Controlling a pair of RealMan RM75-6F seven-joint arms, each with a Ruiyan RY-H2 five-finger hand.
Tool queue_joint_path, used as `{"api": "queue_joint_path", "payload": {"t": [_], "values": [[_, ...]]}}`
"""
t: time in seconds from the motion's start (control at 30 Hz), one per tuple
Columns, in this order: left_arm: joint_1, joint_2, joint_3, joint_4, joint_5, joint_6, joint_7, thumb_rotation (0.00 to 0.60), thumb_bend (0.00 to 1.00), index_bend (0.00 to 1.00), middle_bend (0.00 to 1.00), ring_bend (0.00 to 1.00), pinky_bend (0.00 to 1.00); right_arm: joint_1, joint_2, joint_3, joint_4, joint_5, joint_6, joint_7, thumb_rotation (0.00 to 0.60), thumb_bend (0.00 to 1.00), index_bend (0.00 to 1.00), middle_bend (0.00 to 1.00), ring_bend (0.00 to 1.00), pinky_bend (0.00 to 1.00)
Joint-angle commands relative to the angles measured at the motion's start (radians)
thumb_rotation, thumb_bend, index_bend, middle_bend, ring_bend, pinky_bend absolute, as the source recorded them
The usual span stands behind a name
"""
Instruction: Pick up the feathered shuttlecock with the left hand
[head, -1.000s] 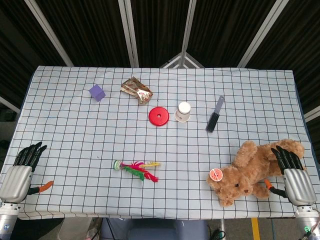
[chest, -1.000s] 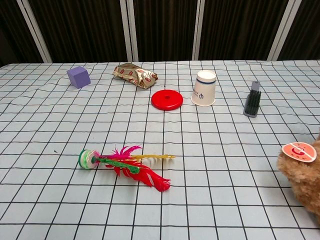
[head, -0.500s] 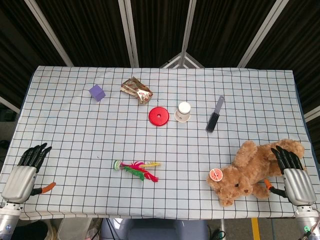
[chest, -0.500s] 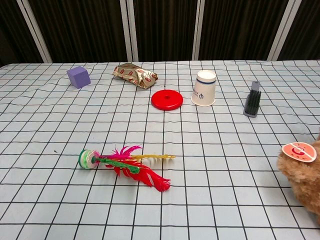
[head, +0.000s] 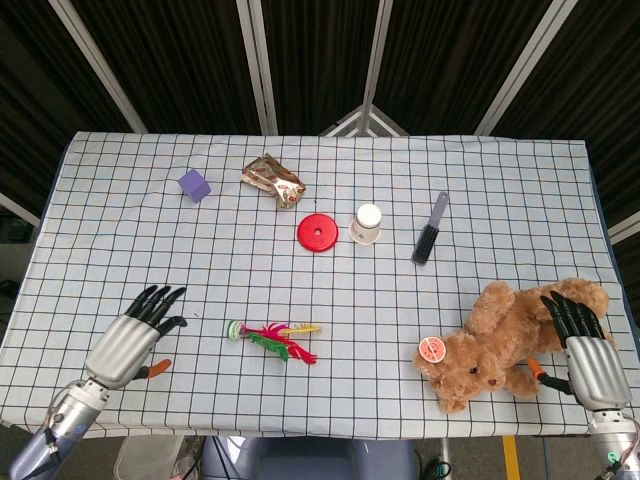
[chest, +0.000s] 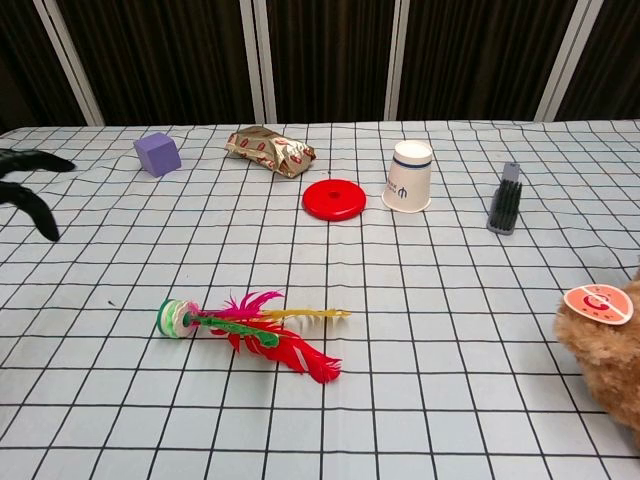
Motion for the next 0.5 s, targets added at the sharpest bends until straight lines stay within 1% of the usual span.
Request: {"api": "queue_joint_path", "payload": {"t": [0.03,0.13,0.3,0.5], "values": [[-0.049,-0.087,-0.025,-0.016,-0.046,-0.072,0.085,0.6,0.34,0.39,0.05,0.0,0.0,-0.001,0.001,0.0,0.002,0.0,0.001,0.002,0.6,0.34,0.0,0.0,0.0,0.0],[-0.068,-0.167,-0.032,0.003,-0.066,-0.092,0.13,0.6,0.37,0.4,0.06,0.0,0.0,0.0,0.001,0.001,0.004,0.001,0.0,0.004,0.6,0.34,0.0,0.0,0.0,0.0],[-0.096,-0.315,-0.045,0.085,-0.083,-0.103,0.21,0.6,0.38,0.42,0.06,0.0,0.0,-0.003,0.003,0.001,0.004,0.001,0.004,0.007,0.6,0.34,0.0,0.0,0.0,0.0],[-0.133,-0.445,-0.068,0.136,-0.141,-0.139,0.305,0.6,0.4,0.46,0.07,0.0,0.0,-0.004,0.005,-0.001,0.004,-0.002,0.007,0.011,0.6,0.34,0.0,0.0,0.0,0.0]]}}
